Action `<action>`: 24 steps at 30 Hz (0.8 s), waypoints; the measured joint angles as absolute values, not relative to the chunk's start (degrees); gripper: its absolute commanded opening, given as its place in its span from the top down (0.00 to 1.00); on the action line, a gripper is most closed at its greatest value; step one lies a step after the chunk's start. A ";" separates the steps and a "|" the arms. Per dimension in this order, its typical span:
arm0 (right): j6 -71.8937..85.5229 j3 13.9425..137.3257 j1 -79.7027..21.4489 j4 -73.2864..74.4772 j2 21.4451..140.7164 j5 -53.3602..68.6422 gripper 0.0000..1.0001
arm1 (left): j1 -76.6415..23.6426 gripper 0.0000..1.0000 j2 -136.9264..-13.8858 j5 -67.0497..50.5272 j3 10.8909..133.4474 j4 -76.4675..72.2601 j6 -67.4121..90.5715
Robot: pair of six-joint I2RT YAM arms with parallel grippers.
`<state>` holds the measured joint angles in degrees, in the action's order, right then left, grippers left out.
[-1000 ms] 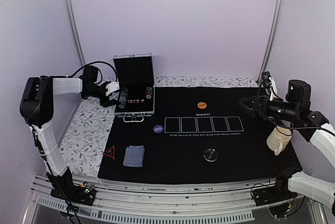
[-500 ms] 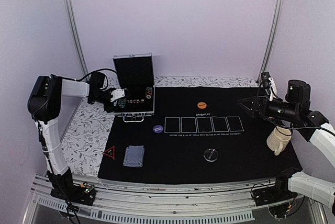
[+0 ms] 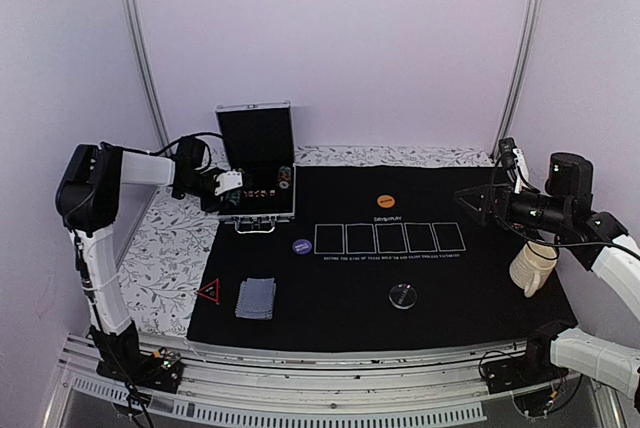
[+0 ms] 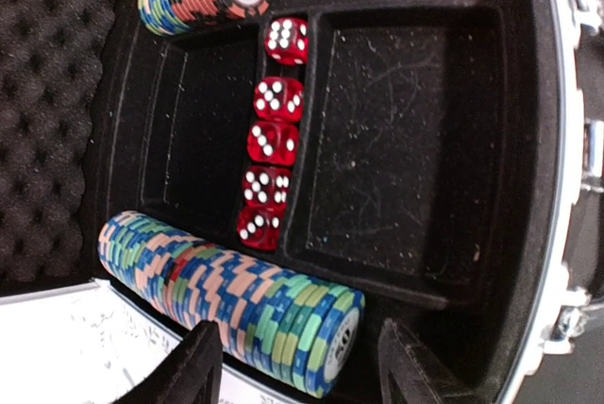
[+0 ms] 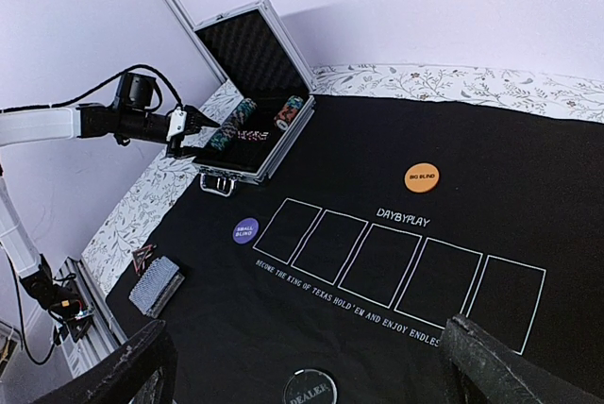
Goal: Distribute texas hold em gaming equipment
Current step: Pick up the pile of poker chips from the chip case.
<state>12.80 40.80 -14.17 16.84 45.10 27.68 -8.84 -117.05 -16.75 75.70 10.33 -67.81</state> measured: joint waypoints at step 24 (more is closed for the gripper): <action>12.60 40.82 -14.17 19.09 43.83 27.79 0.01 | -8.97 0.47 -116.62 -15.05 77.06 15.94 -71.20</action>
<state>12.60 40.82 -14.17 19.09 43.83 27.79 -8.97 -116.62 -15.05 77.06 15.94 -71.20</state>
